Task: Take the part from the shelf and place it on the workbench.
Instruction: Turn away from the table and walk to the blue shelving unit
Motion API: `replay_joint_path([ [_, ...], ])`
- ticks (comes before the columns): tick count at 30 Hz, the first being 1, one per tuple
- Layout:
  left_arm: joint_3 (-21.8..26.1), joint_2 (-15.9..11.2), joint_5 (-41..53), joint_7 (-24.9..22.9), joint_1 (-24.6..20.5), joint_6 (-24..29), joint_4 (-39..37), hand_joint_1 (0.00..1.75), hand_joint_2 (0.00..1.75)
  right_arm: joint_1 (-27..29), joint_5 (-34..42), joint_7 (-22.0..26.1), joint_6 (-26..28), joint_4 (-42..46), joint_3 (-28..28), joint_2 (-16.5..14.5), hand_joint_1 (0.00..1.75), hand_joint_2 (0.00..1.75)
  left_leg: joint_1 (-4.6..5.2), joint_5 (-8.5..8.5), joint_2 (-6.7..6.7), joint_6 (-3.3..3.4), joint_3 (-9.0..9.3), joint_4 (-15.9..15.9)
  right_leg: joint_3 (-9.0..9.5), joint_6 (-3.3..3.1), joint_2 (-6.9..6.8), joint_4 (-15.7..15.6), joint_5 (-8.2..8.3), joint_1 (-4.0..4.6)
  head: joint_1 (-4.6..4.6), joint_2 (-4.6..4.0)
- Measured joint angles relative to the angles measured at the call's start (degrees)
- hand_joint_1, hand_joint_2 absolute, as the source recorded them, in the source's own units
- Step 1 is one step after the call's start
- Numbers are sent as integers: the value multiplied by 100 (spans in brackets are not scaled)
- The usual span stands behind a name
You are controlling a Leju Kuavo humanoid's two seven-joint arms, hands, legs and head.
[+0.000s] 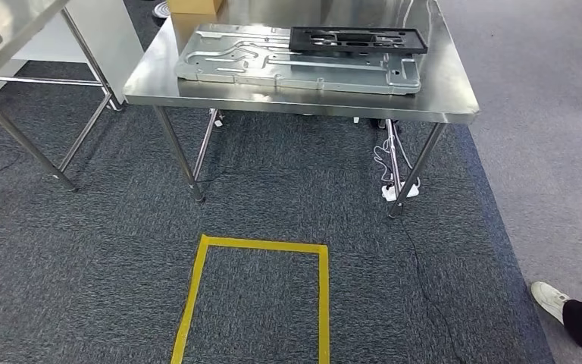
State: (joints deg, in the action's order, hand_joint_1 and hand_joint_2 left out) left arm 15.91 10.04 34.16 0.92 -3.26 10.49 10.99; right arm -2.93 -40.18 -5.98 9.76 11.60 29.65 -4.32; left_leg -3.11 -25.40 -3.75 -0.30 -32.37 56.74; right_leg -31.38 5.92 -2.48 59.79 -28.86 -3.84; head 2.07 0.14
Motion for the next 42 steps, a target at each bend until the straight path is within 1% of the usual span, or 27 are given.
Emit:
replay_joint_path([
  [2, 11, -11, 2, -4, -1, 13, 0, 0, 0, -10, -3, 11, -2, 1, 4, -19, 0, 0, 8, -109, -62, -135, -44, 149, -45, -125, -59, -24, -11, 6, -11, 0],
  [3, 14, -8, 2, -7, -1, 20, 0, 0, 0, -8, -4, 14, -2, 2, 7, -22, 0, 0, -5, -138, -98, -174, -38, 165, -84, -221, -11, 9, -16, 9, -20, -1],
  [5, 15, 1, 4, -7, -4, 30, 0, 0, 0, -1, -7, 17, 0, 2, 16, -8, 0, 0, -38, -194, -99, -223, -14, 180, -134, -347, 79, 53, -2, 28, -35, -1],
  [7, 17, 6, 7, -5, 1, 40, 0, 0, 0, -4, -13, 22, -2, 3, 28, -4, 0, 0, -43, -543, 75, -219, -160, 572, -184, -448, 163, 49, 50, 65, -44, -1],
  [9, 20, 6, 10, 6, 13, 48, 0, 0, 0, -5, -21, 32, -9, 2, 33, -5, 0, 0, 12, -1056, 262, -150, -476, 1372, -243, -514, 258, 43, 95, 123, -48, -1],
  [10, 21, 6, 10, 13, 21, 48, 0, 0, 0, -4, -25, 37, -14, 1, 33, -5, 0, 0, 47, -1205, 298, -105, -601, 1709, -266, -536, 318, 43, 113, 158, -47, -1],
  [11, 21, 6, 12, 20, 27, 49, 0, 0, 0, -1, -27, 41, -17, -1, 33, -5, 0, 0, 84, -1238, 317, -49, -641, 1867, -282, -549, 385, 42, 127, 193, -48, -1],
  [12, 22, 6, 13, 24, 30, 49, 0, 0, 0, 1, -31, 42, -18, -2, 34, -5, 0, 0, 123, -1157, 335, 22, -569, 1792, -289, -557, 457, 42, 139, 226, -46, -1],
  [13, 22, 6, 16, 27, 29, 49, 0, 0, 0, 2, -37, 45, -19, -3, 34, -5, 0, 0, 163, -997, 372, 103, -402, 1511, -291, -560, 533, 42, 150, 254, -46, -1],
  [15, 26, -2, 20, 31, 25, 49, 0, 0, 0, -5, -53, 54, -20, -4, 35, -11, 0, 0, 251, -659, 603, 262, 24, 720, -292, -552, 681, 47, 175, 289, -45, -1],
  [17, 39, -13, 21, 36, 21, 50, 0, 0, 0, -12, -74, 59, -24, -4, 36, -17, 0, 0, 308, -501, 753, 306, 219, 308, -305, -513, 803, 52, 206, 307, -43, -1],
  [19, 57, -14, 21, 41, 8, 51, 0, 0, 0, 5, -93, 59, -26, -4, 36, -8, 0, 0, 316, -445, 665, 290, 227, 256, -328, -444, 900, 33, 247, 317, -42, -1],
  [20, 64, -12, 21, 42, -3, 51, 0, 0, 0, 17, -99, 58, -26, -5, 37, 1, 0, 0, 310, -410, 604, 306, 236, 220, -350, -419, 866, 47, 239, 316, -39, -1],
  [22, 73, -6, 21, 43, -11, 51, 0, 0, 0, 21, -103, 56, -26, -7, 38, 15, 0, 0, 289, -332, 468, 373, 243, 131, -492, -387, 619, 318, 32, 332, -29, -1],
  [23, 75, -6, 21, 43, -9, 51, 0, 0, 0, 10, -103, 56, -26, -8, 38, 17, 0, 0, 295, -311, 393, 400, 229, 109, -624, -378, 462, 618, -165, 331, -25, -1],
  [25, 78, -5, 20, 43, 10, 51, 0, 0, 0, -8, -104, 56, -27, -8, 38, 18, 0, 0, 317, -295, 230, 423, 175, 100, -908, -342, 323, 1315, -529, 322, -21, -1],
  [26, 78, -5, 20, 41, 18, 51, 0, 0, 0, -9, -104, 56, -27, -8, 38, 18, 0, 0, 328, -291, 147, 426, 151, 102, -954, -330, 300, 1496, -591, 316, -21, -1],
  [27, 79, -5, 20, 39, 20, 51, 0, 0, 0, -4, -104, 56, -27, -8, 38, 19, 0, 0, 339, -286, 69, 426, 135, 103, -882, -328, 282, 1464, -552, 312, -20, -1],
  [29, 79, -4, 20, 37, 14, 51, 0, 0, 0, 4, -106, 56, -27, -8, 38, 21, 0, 0, 357, -276, -64, 418, 134, 103, -388, -375, 167, 768, -278, 336, -20, -1],
  [31, 80, 4, 19, 36, 9, 51, 0, 0, 0, -12, -113, 59, -25, -6, 38, 31, 0, 0, 381, -273, -188, 385, 149, 113, 77, -471, -29, 18, -90, 389, -24, -1],
  [32, 80, 9, 19, 34, 0, 51, 0, 0, 0, -20, -116, 63, -24, -5, 38, 36, 0, 0, 385, -269, -242, 359, 159, 116, 177, -517, -88, -173, -55, 415, -27, -1],
  [34, 81, 19, 18, 32, -25, 50, 0, 0, 0, -13, -120, 70, -23, -5, 38, 45, 0, 0, 384, -247, -335, 295, 179, 105, 155, -579, -22, -243, -6, 425, -27, -1],
  [36, 81, 29, 18, 31, -38, 50, 0, 0, 0, 4, -120, 71, -23, -8, 38, 46, 0, 0, 378, -313, -188, 222, 153, 184, 150, -628, 78, -318, 89, 373, -29, -1],
  [37, 82, 31, 18, 30, -31, 51, 0, 0, 0, 3, -120, 71, -23, -9, 38, 44, 0, 0, 369, -441, -30, 184, 90, 346, 145, -650, 131, -360, 142, 340, -32, -1],
  [39, 85, 31, 18, 30, -5, 51, 0, 0, 0, -7, -120, 71, -23, -10, 38, 42, 0, 0, 321, -843, 267, 114, -166, 973, 109, -673, 240, -385, 207, 305, -34, -1],
  [41, 90, 30, 18, 29, 17, 51, 0, 0, 0, -6, -120, 71, -24, -11, 38, 42, 0, 0, 271, -1084, 325, 62, -391, 1549, 47, -656, 376, -362, 236, 295, -33, -1],
  [42, 93, 29, 18, 28, 21, 51, 0, 0, 0, -3, -120, 71, -25, -12, 38, 41, 0, 0, 252, -1049, 328, 43, -384, 1577, 12, -637, 451, -339, 248, 285, -33, -1],
])
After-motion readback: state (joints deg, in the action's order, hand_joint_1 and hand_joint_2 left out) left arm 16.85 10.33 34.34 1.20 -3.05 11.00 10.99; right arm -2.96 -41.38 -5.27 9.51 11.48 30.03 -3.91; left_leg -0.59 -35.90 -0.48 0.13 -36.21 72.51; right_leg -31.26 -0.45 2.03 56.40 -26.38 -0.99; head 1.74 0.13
